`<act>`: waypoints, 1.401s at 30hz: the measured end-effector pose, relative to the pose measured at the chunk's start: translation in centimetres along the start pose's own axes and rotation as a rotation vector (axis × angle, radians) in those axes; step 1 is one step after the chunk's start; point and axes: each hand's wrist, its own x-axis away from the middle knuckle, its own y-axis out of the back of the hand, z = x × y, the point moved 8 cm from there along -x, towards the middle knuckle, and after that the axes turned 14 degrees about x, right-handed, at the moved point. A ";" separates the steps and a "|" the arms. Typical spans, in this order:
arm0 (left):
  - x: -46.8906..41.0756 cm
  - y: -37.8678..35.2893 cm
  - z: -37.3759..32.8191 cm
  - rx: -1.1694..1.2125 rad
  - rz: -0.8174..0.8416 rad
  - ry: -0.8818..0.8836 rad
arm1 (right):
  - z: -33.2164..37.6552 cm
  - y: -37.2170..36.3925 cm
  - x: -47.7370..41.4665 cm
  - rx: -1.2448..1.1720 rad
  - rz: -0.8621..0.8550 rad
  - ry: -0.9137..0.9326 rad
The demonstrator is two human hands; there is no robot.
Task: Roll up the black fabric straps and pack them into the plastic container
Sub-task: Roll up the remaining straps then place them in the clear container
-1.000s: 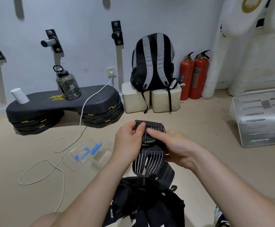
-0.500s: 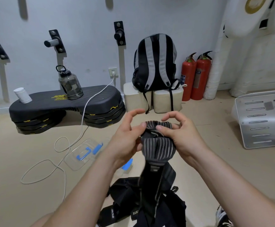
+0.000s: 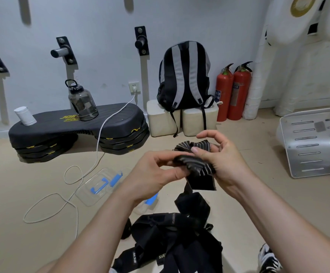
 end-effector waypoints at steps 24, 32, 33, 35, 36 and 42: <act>0.5 2.6 2.3 0.137 -0.571 0.078 | 0.2 -2.0 0.7 0.076 0.107 0.021; 0.1 1.8 1.4 0.192 -0.410 0.022 | -0.8 -1.3 0.1 -0.031 0.018 -0.061; 0.0 1.7 1.2 0.189 -0.371 0.019 | -0.8 -1.2 0.1 -0.059 0.018 -0.064; -0.2 1.5 0.9 0.205 -0.277 0.020 | -0.7 -1.0 0.1 -0.123 0.017 -0.074; -0.3 1.4 0.8 0.223 -0.204 0.030 | -0.6 -0.8 0.1 -0.154 0.021 -0.075; 0.2 0.7 0.0 0.042 0.098 0.018 | -0.4 -0.6 0.4 -0.216 0.059 -0.121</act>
